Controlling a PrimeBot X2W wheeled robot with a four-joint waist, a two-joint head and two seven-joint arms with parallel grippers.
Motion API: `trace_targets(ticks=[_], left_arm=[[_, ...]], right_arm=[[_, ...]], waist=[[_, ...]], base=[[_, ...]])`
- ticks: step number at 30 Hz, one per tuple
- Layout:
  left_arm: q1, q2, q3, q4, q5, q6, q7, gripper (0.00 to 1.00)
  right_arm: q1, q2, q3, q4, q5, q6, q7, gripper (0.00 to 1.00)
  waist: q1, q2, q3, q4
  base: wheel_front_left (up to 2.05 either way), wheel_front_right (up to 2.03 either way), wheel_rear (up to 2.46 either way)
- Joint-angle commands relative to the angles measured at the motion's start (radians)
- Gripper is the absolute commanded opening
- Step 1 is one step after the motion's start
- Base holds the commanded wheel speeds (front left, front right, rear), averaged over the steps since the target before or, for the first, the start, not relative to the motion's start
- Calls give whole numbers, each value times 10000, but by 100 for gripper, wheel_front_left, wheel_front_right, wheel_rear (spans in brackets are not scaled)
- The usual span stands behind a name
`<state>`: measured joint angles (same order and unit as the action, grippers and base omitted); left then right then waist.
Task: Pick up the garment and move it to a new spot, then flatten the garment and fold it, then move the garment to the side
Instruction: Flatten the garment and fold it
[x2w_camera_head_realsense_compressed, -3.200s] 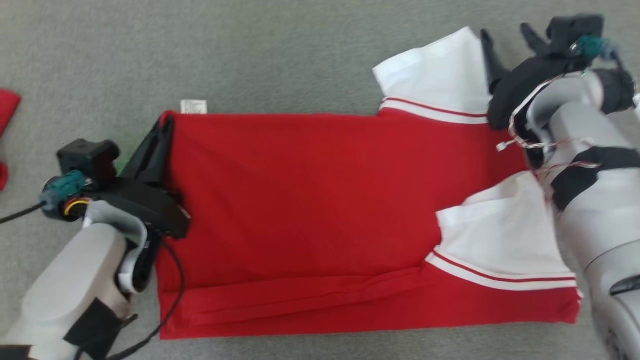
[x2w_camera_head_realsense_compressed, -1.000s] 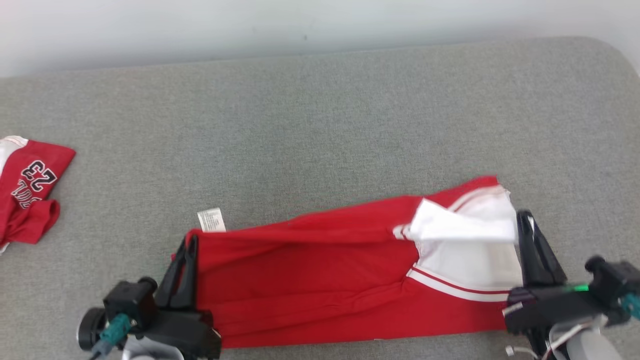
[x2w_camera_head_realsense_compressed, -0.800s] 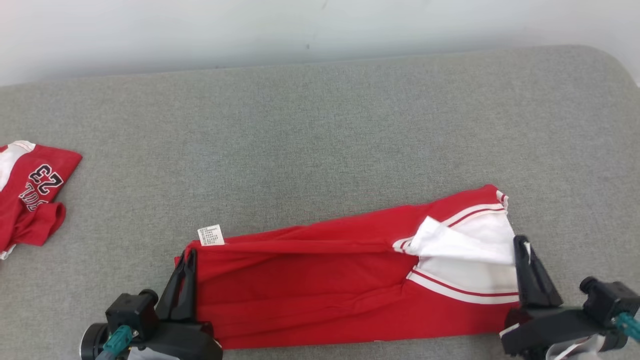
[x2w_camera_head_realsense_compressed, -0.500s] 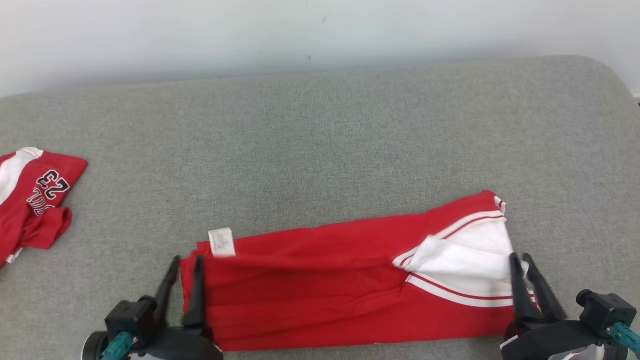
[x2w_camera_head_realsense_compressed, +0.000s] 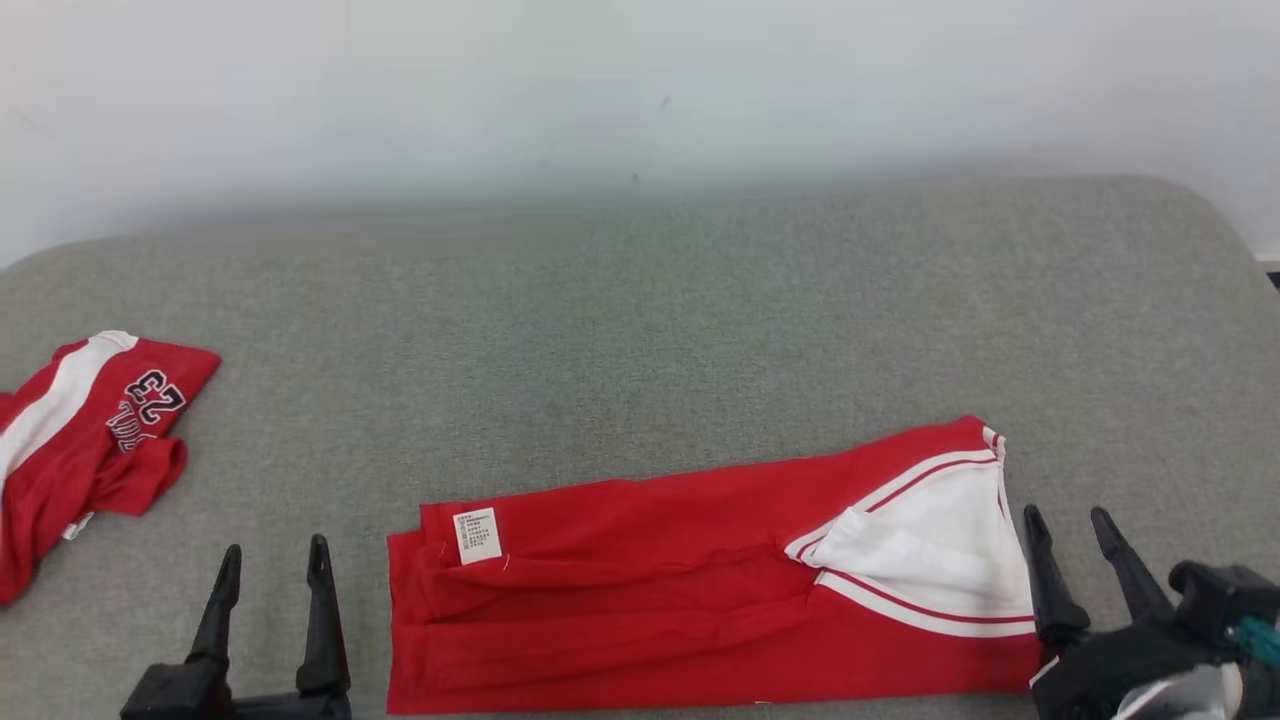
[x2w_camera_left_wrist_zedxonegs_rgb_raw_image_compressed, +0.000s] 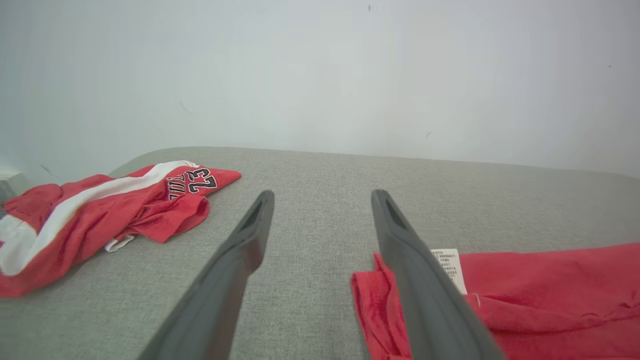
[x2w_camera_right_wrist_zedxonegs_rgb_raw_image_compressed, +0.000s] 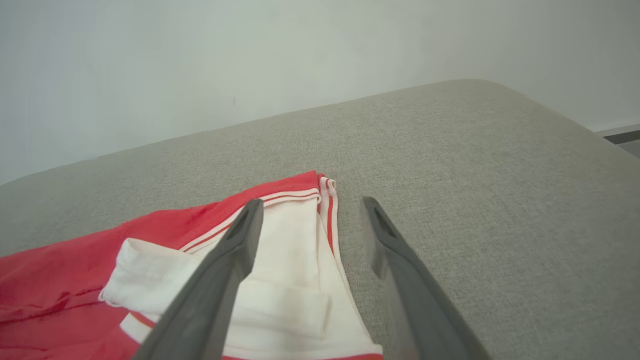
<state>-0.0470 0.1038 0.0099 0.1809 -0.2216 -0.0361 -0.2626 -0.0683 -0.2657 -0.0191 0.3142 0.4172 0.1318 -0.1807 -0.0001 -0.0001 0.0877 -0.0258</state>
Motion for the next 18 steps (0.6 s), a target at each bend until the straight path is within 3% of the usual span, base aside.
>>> trace_targets(ticks=[1,5,18], left_arm=[[254,-54,122,-119,305,-4,-31,100],[410,-43,199,-276,737,41,-31,100],[796,-337,709,-376,981,-147,-31,100]], right_arm=[[-314,-70,-37,152,-229,-25,239,100],[-684,-156,-90,531,-459,-25,673,100],[-2378,-516,207,3889,-882,-25,1778,100]], waist=[[1,1,-136,145],[1,1,-198,265],[1,1,-242,791]], base=[[0,0,0],[0,0,0],[0,0,0]])
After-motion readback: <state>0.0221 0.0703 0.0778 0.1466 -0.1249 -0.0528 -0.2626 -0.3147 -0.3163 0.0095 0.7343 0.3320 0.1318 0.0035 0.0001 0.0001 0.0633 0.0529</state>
